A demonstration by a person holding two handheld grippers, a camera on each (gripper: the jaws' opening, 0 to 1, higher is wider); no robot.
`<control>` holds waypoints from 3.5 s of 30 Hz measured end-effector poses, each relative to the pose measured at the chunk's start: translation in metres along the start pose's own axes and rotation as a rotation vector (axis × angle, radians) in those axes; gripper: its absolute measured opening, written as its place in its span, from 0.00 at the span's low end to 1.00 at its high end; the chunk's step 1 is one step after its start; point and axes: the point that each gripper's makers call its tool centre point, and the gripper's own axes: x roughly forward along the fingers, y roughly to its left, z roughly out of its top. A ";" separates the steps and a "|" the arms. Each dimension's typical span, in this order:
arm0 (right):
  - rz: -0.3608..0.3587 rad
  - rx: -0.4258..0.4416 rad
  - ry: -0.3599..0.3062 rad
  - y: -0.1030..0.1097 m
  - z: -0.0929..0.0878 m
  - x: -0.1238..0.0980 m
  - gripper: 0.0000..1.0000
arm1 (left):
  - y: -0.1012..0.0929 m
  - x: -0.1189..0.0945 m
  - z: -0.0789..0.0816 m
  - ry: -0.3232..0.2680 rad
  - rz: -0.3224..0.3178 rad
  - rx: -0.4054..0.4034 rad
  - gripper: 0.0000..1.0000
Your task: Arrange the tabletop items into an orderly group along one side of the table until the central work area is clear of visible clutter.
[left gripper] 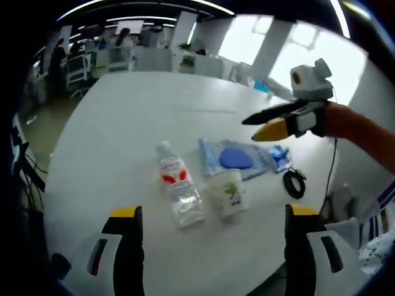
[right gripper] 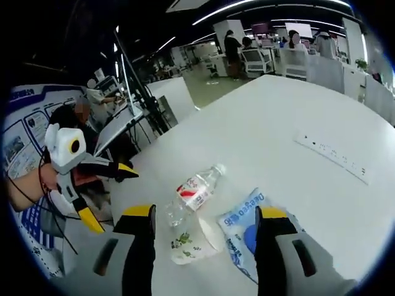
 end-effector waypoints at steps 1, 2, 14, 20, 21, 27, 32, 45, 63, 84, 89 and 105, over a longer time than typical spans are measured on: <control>0.003 -0.004 0.003 0.000 0.001 0.002 0.63 | 0.001 0.000 0.000 -0.001 -0.002 -0.003 0.92; 0.004 -0.008 0.007 0.000 0.003 0.005 0.63 | 0.002 0.000 0.000 0.002 0.000 -0.003 0.92; 0.025 -0.044 0.029 -0.002 0.036 0.036 0.60 | 0.016 0.003 0.002 -0.004 0.001 -0.015 0.91; 0.039 -0.071 0.065 -0.003 0.050 0.056 0.59 | 0.023 0.008 0.004 -0.012 0.000 -0.027 0.91; 0.038 -0.071 0.067 -0.004 0.052 0.058 0.59 | 0.023 0.008 0.004 -0.011 -0.001 -0.028 0.91; 0.044 -0.066 0.089 -0.008 0.055 0.077 0.57 | 0.030 0.011 0.007 -0.020 0.002 -0.039 0.91; 0.048 -0.058 0.113 -0.010 0.049 0.090 0.57 | 0.035 0.015 0.005 -0.019 0.001 -0.049 0.91; 0.016 0.037 0.171 -0.020 0.032 0.120 0.51 | 0.038 0.024 0.001 -0.025 -0.013 -0.069 0.90; -0.001 0.316 0.205 -0.031 0.004 0.147 0.41 | 0.040 0.032 0.001 -0.051 -0.036 -0.090 0.88; 0.075 0.544 0.151 -0.016 -0.003 0.168 0.36 | 0.045 0.038 -0.004 -0.067 -0.055 -0.117 0.87; 0.080 0.558 0.148 -0.014 -0.004 0.170 0.34 | 0.047 0.039 -0.005 -0.067 -0.057 -0.121 0.87; 0.116 0.623 0.101 -0.021 0.000 0.179 0.22 | 0.051 0.043 -0.011 -0.062 -0.058 -0.134 0.85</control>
